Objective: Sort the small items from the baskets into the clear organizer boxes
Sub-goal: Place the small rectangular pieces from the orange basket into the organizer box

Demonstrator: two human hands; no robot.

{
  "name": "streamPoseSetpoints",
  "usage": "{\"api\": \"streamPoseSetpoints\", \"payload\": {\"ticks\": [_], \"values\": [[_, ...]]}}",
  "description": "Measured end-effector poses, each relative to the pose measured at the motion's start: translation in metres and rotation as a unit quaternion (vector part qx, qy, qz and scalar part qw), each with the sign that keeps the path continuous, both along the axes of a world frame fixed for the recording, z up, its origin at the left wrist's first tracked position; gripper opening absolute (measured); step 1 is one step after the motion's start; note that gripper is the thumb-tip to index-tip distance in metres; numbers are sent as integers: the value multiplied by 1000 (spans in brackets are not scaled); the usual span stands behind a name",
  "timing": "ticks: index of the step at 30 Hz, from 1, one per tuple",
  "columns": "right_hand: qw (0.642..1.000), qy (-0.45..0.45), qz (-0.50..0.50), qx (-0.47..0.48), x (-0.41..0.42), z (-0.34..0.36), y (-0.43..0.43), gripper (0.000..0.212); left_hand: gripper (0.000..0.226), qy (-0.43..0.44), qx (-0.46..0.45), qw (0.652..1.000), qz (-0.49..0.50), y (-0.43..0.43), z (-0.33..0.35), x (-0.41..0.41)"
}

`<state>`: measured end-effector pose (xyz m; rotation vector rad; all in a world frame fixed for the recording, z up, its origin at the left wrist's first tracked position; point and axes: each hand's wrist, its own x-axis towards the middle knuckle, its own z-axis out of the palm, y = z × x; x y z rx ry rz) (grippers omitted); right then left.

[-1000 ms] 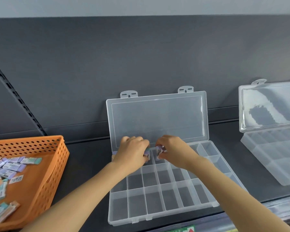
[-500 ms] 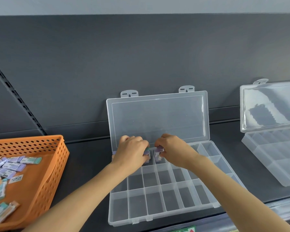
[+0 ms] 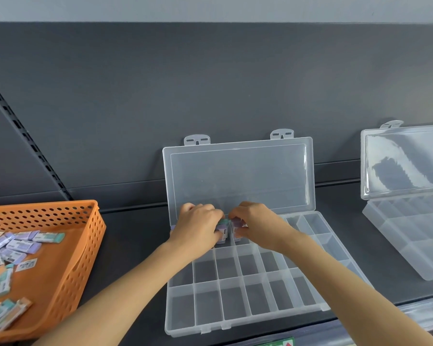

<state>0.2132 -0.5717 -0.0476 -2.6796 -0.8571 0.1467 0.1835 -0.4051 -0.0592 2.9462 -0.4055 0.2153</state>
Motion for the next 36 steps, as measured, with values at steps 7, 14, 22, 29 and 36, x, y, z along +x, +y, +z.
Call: {"api": "streamPoseSetpoints", "payload": {"ticks": [7, 14, 22, 29, 36], "values": [[1000, -9, -9, 22, -4, 0, -1, 12, 13, -22, -18, 999, 16, -1, -3, -6], [999, 9, -14, 27, -7, 3, -2, 14, 23, -2, -10, 999, 41, -4, 3, -7], [999, 6, -15, 44, -6, 20, -4, 46, 49, 11, -24, 999, 42, 4, 21, -20], [994, -4, 26, 108, -5, 40, 21, 47, 55, -4, -84, 993, 85, 33, 46, -39], [989, 0, 72, 130, -21, 51, 71, 45, 56, -30, -94, 982, 159, 93, 66, -80]]}}
